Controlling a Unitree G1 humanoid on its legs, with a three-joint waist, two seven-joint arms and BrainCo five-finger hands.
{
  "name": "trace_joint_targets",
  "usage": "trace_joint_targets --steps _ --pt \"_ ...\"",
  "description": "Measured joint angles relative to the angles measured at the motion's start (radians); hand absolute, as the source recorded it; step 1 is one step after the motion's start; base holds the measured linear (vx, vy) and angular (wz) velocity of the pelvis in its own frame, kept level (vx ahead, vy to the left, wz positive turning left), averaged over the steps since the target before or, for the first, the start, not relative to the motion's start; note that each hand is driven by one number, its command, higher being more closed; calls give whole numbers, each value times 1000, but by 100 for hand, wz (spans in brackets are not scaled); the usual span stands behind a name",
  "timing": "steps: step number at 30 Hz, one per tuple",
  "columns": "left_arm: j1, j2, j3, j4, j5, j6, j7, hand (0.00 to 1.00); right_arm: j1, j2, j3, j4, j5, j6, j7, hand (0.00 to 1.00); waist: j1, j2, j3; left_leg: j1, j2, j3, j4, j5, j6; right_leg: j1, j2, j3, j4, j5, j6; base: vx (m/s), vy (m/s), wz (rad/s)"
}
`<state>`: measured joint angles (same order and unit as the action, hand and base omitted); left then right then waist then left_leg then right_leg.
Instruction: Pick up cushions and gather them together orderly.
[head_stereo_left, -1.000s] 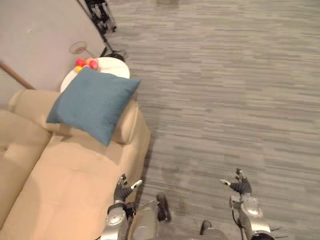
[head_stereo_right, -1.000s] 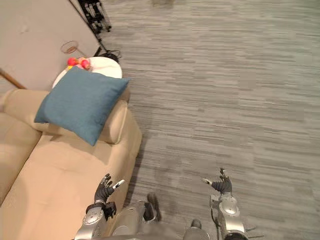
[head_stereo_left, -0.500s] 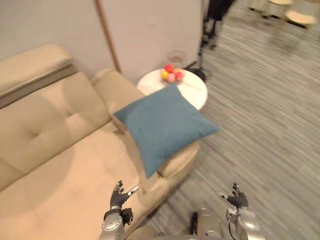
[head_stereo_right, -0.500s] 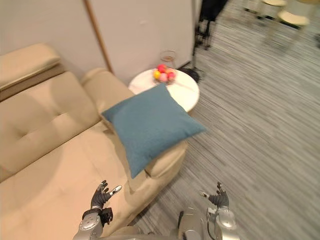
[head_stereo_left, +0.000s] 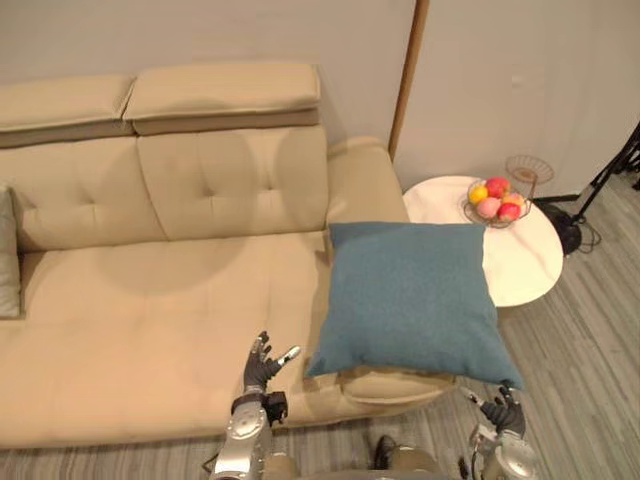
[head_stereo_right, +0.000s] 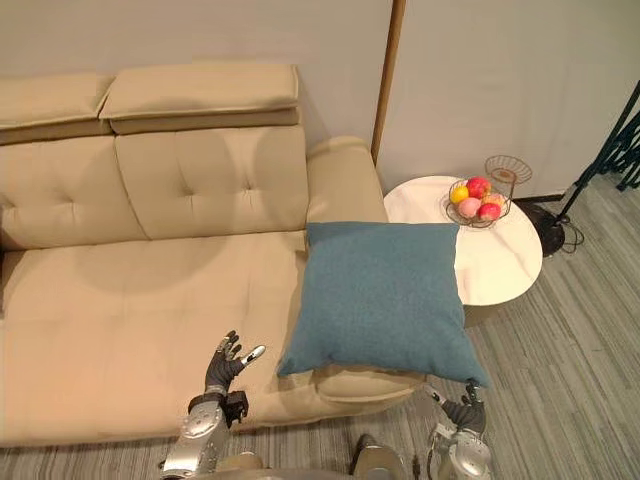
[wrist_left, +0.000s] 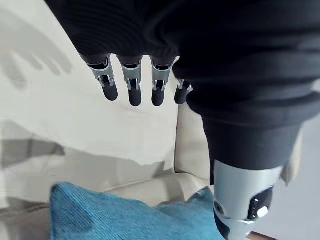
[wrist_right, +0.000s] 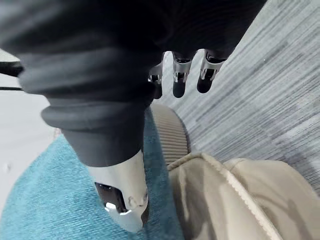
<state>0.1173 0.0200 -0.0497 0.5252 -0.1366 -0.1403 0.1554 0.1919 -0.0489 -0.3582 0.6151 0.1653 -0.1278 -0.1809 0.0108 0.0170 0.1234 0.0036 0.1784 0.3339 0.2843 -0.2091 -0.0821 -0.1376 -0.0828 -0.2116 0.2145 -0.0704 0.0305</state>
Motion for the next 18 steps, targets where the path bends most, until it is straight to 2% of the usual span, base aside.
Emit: trace_joint_targets --steps 2,5,9,12,14,15,17,18 --pt "0 23 0 13 0 0 0 0 -1 0 -33 17 -3 2 0 0 -1 -2 0 20 -8 7 -60 9 -4 -2 15 15 -29 24 -4 -61 11 -20" --pt "0 59 1 25 1 1 -1 0 -10 -33 -75 22 -20 3 -14 0 -9 -13 -1 44 -38 39 -124 55 4 -3 17 63 -77 69 -2 -90 1 -31" --pt "-16 97 12 28 4 1 -1 0 -25 -99 -76 -60 -65 8 -14 0 -48 -10 0 45 -43 68 -188 71 4 -10 35 103 -169 145 -6 -130 -2 -26" --pt "-33 111 12 37 18 1 -1 0 -39 -146 -74 -134 -99 8 -13 0 -53 -8 1 44 -46 96 -201 73 3 -10 42 137 -217 181 -4 -146 -41 -36" --pt "-82 121 9 54 26 0 -1 0 -81 -214 -58 -161 -120 8 -11 0 -61 -4 4 20 -56 112 -214 82 -5 -39 42 160 -241 205 1 -127 -44 -25" --pt "-86 122 9 56 26 0 -1 0 -84 -218 -56 -161 -121 8 -11 0 -62 -3 4 18 -56 112 -214 82 -6 -42 42 161 -241 206 1 -103 -35 -8" --pt "-168 143 -22 95 23 0 0 0 -175 -286 20 -154 -128 8 -7 0 -86 2 16 -37 -63 113 -214 101 -1 -96 30 164 -245 225 1 -90 -25 -2" --pt "-184 145 -29 101 23 0 0 0 -195 -293 34 -150 -128 8 -1 0 -87 3 19 -46 -64 115 -213 103 -1 -106 30 167 -246 229 -2 -61 -28 -8"
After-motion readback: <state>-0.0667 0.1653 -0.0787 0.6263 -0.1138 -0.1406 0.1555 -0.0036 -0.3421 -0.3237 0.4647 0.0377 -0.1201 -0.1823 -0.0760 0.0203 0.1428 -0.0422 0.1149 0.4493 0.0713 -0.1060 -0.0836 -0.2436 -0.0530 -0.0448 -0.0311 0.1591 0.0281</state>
